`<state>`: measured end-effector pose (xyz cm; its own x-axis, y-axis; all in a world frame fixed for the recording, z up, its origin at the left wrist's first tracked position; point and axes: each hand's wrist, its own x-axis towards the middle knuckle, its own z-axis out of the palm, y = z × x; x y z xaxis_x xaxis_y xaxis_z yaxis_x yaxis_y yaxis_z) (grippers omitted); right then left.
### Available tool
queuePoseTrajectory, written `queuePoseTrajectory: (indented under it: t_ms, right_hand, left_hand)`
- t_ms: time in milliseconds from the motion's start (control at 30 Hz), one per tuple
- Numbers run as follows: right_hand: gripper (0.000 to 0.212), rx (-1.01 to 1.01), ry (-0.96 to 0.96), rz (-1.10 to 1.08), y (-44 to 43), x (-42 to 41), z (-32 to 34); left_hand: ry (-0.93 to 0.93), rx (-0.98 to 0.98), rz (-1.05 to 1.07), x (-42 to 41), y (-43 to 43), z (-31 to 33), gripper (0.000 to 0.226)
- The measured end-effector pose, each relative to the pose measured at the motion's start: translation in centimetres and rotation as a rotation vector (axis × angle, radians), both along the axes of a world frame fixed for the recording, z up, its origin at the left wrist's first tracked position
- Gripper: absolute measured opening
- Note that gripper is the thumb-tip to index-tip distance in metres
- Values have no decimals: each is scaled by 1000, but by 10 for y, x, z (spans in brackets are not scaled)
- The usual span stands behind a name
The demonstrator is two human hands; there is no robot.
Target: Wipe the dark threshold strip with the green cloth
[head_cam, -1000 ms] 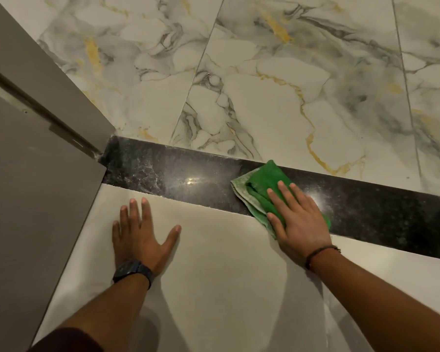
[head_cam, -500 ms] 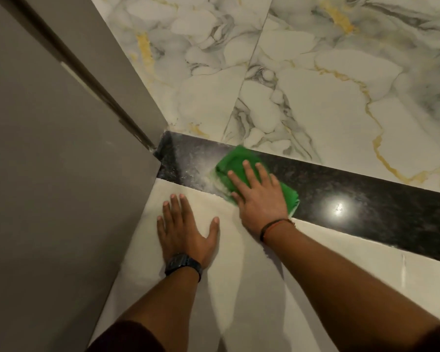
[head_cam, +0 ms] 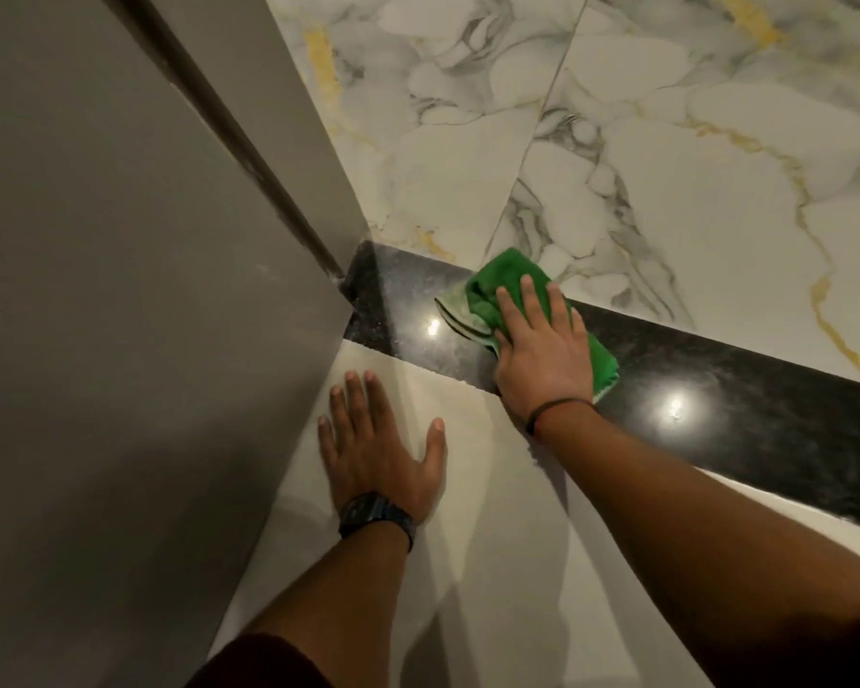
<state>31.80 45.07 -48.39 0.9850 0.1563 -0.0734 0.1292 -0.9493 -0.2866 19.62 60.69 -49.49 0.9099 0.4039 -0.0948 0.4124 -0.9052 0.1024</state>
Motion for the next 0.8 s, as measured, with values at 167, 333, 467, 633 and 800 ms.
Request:
queuePoseTrajectory:
  t_ms: [167, 333, 467, 633, 800]
  right_hand:
    - [60, -17, 14, 411, 47, 10, 6]
    - [58, 93, 14, 613, -16, -12, 14]
    - [57, 79, -16, 381, -24, 1, 9]
    - [50, 49, -29, 128, 39, 20, 1]
    - [50, 86, 19, 395, 37, 2, 3]
  left_hand:
    - [5, -9, -11, 0, 2, 1, 88]
    - [-5, -26, -16, -1, 0, 5, 86]
    - [-39, -18, -6, -2, 2, -3, 90]
    - [-11, -21, 6, 0, -1, -1, 93]
    - [9, -7, -8, -1, 3, -1, 91]
